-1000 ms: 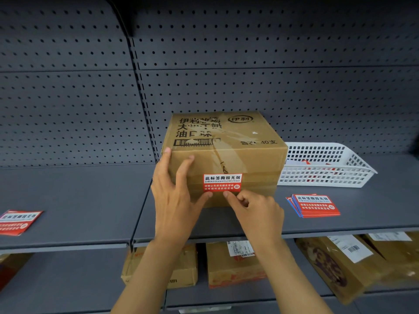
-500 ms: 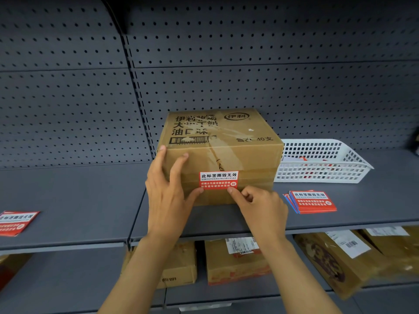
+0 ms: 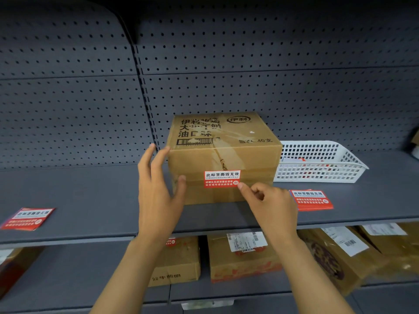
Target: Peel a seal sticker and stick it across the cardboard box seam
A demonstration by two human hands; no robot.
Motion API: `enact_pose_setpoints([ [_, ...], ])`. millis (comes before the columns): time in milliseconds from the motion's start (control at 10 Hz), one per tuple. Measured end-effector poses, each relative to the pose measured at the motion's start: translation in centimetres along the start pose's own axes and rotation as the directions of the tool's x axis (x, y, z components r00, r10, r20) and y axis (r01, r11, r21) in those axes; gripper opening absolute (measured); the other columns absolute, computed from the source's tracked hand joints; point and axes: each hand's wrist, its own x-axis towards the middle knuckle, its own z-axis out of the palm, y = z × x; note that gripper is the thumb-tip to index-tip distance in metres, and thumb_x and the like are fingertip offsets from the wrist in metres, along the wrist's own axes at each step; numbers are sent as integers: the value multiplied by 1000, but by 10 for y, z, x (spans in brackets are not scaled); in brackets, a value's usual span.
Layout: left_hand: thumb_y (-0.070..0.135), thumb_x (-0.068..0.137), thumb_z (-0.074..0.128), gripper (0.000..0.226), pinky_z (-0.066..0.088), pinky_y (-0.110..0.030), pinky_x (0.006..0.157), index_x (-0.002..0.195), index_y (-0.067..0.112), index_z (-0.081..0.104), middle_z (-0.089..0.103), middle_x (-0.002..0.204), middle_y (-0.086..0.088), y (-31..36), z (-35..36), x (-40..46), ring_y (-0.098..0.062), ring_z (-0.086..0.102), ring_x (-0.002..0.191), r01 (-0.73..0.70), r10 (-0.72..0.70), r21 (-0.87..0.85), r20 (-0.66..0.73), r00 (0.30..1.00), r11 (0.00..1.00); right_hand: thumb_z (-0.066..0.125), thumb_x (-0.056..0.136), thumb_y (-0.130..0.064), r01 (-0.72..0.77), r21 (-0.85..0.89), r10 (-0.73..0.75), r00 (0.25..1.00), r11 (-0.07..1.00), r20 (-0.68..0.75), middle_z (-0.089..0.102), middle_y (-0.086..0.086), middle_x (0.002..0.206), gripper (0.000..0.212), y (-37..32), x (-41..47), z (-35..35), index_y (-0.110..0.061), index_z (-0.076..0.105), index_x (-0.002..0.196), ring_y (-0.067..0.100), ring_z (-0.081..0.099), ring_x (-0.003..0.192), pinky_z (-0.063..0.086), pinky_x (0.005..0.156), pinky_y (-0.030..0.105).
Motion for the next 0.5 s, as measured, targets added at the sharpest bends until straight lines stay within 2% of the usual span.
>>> enact_pose_setpoints([
  [100,12,92,70,58,23,0,109,142,27,45,26,157,-1,15,-17,7,-11,28,148,54,-56,-48,-47,997,997,62,89,-58,-25,139,13,996,990,87,63,-16,60,37,-19,8,-18,-25,72,74,10,60,58,48,52,27],
  [200,14,94,68,43,32,-4,106,132,27,52,38,143,-2,39,-39,12,-11,43,135,103,-118,-105,-148,982,989,63,89,-56,-47,327,-16,982,944,187,72,-11,74,32,-34,20,-39,-27,74,83,9,67,72,55,65,32],
  [300,22,100,60,22,48,-24,95,118,33,56,58,117,9,74,-60,15,-5,61,106,137,-213,-288,-252,944,948,69,89,-44,-65,495,-68,967,867,246,74,-11,81,14,-44,27,-71,-31,74,86,7,66,80,54,72,24],
  [400,36,101,52,12,51,-28,80,98,37,64,69,89,14,110,-81,18,-15,69,89,139,-267,-434,-250,931,890,71,88,-34,-28,536,-139,953,844,269,72,-17,87,3,-33,16,-116,-37,73,88,7,66,84,51,70,14],
  [500,34,104,47,32,49,-20,66,84,24,69,67,75,5,140,-93,18,-17,65,73,173,-307,-547,-163,938,819,74,87,-25,-101,551,-38,971,828,236,74,-13,88,12,-7,8,-153,-37,73,90,13,68,85,53,72,20],
])
